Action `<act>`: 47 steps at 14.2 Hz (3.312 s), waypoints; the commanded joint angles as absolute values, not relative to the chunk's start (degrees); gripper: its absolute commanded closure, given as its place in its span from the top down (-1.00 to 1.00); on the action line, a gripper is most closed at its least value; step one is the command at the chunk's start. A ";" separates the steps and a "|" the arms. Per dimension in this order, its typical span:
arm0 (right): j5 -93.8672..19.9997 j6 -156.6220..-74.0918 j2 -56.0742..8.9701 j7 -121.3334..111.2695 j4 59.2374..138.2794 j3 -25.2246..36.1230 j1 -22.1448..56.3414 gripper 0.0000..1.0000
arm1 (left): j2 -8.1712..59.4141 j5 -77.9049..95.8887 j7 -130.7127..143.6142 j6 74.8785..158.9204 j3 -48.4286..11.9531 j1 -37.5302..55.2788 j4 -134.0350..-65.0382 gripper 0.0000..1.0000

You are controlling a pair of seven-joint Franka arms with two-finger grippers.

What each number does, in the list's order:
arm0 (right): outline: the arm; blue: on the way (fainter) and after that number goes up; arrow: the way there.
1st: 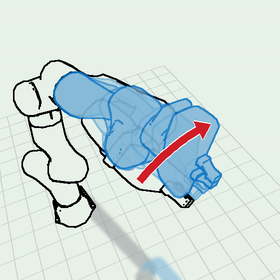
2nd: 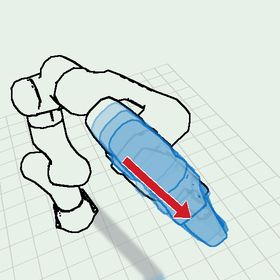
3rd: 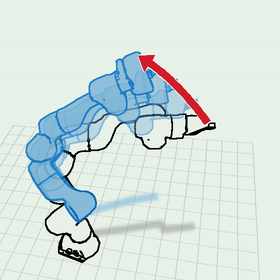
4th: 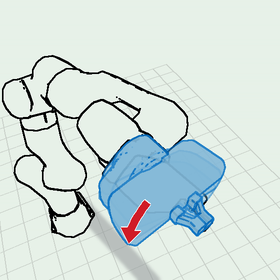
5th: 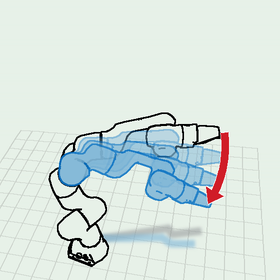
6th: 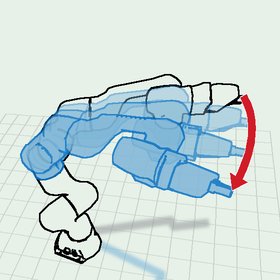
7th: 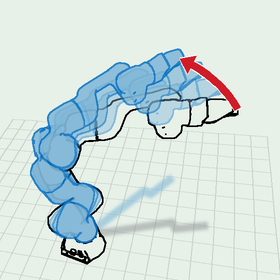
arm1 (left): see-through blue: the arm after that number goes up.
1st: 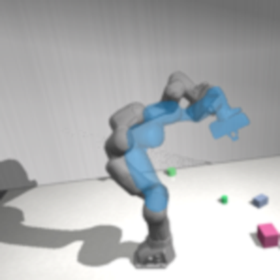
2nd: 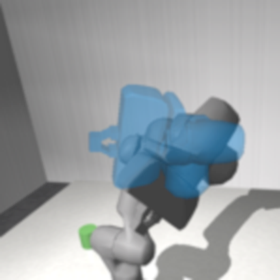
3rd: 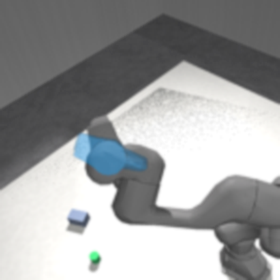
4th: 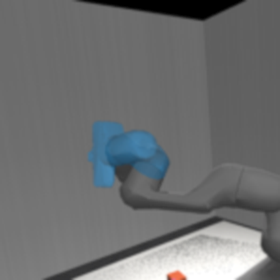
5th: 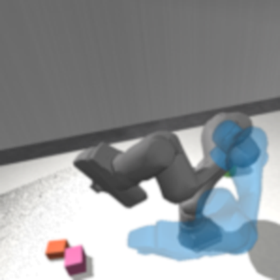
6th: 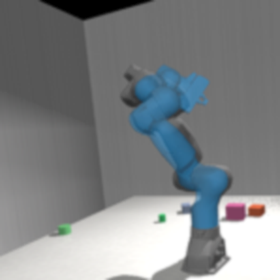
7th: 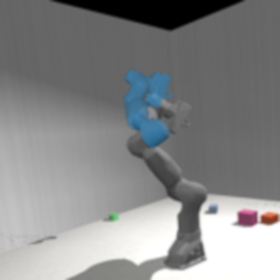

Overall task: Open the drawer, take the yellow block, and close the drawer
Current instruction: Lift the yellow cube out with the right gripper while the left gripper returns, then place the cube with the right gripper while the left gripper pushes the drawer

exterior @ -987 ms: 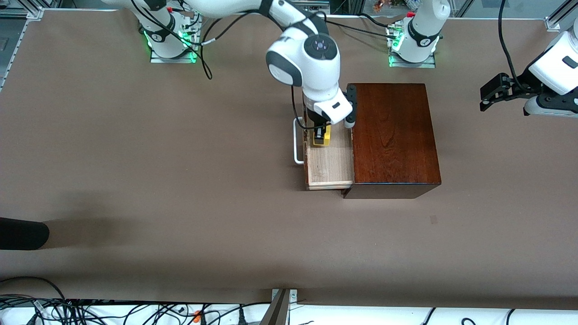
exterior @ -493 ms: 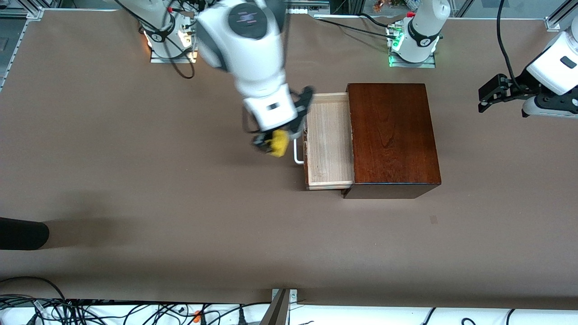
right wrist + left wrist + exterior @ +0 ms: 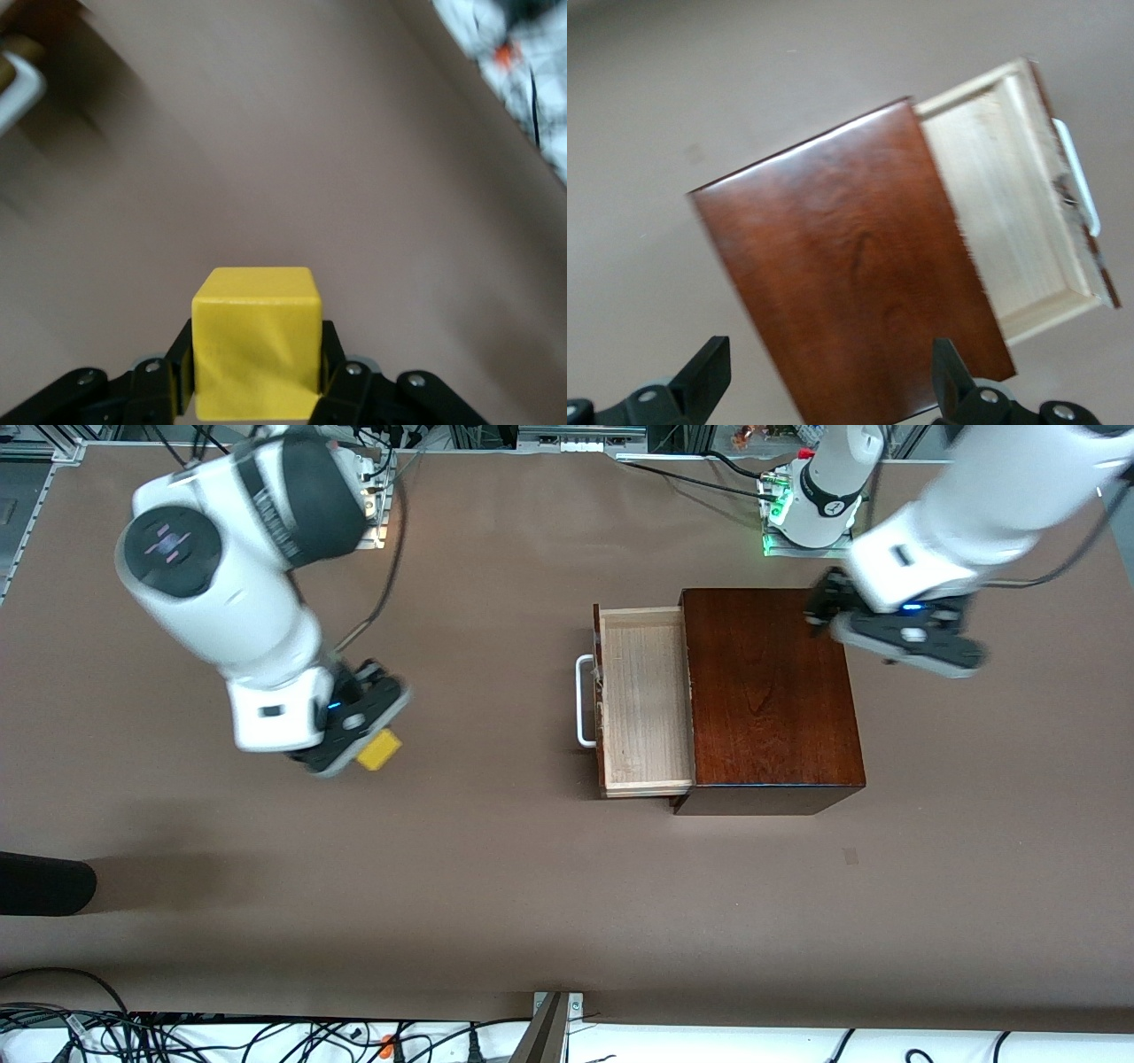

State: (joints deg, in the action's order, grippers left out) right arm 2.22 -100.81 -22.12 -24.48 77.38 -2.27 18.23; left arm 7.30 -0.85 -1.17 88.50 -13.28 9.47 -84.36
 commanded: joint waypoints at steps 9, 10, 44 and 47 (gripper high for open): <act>1.06 -134.10 -27.58 -5.10 104.06 3.78 13.45 -1.00 | 22.13 -0.70 -36.58 101.32 -15.73 27.50 -78.76 1.00; 1.05 -137.08 -29.60 -4.58 104.24 3.78 13.10 -1.00 | 23.98 -0.70 -41.87 102.12 -15.65 29.08 -77.71 1.00; -2.64 -97.30 -2.28 -2.20 94.49 3.78 11.34 1.00 | 36.74 -16.35 -47.28 97.56 -14.24 30.07 -78.30 1.00; -1.94 -95.98 -2.81 -2.20 93.25 3.78 11.34 1.00 | 36.39 -16.35 -47.81 97.73 -14.33 27.34 -80.06 1.00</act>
State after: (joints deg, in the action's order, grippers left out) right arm -2.62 -98.17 -1.96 -1.18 95.51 4.11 12.00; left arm 38.33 -13.47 -46.71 98.62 -15.40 30.18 -76.31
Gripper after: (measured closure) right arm 0.000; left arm 0.000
